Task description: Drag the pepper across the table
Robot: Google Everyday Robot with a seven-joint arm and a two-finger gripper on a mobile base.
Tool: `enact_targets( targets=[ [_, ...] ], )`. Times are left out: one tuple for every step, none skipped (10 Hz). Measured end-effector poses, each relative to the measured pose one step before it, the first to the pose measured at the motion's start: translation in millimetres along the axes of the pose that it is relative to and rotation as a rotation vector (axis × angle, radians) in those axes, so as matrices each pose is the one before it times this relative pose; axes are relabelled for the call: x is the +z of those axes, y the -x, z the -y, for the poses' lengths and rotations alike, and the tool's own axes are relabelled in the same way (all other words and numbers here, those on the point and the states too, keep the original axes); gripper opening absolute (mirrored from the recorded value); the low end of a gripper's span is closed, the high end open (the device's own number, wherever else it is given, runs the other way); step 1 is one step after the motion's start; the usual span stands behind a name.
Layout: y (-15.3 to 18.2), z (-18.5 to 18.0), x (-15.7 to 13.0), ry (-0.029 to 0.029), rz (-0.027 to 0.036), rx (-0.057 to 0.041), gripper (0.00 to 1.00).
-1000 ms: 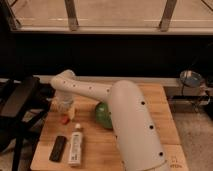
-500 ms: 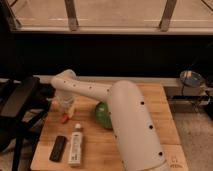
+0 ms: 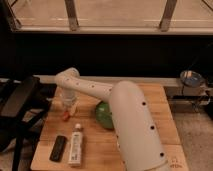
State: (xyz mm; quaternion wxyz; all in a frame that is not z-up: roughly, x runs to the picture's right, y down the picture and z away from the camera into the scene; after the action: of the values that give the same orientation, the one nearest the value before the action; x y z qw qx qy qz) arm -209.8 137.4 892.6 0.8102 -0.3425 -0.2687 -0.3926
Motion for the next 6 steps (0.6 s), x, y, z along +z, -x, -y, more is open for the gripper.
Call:
enact_targets(
  targets=[
    [-9.79,-6.50,-3.71,-0.00301,0.00412,0.01216,0.13],
    [-1.75,-0.86,-1.03,-0.00203,0.00563,0.00387,0.13],
    [-0.15,0.00,-0.75,-0.00087,0.00218,-0.00014,0.13],
    [-4.48,-6.10,-0.30,0.00083,0.00136,0.00356,0.13],
    [-4.53,-4.76,-1.74,-0.00351,0.00487,0.00963,0.13],
    [-3.15,-3.57,-0.33,-0.00175,0.00640,0.01018,0.13]
  ],
)
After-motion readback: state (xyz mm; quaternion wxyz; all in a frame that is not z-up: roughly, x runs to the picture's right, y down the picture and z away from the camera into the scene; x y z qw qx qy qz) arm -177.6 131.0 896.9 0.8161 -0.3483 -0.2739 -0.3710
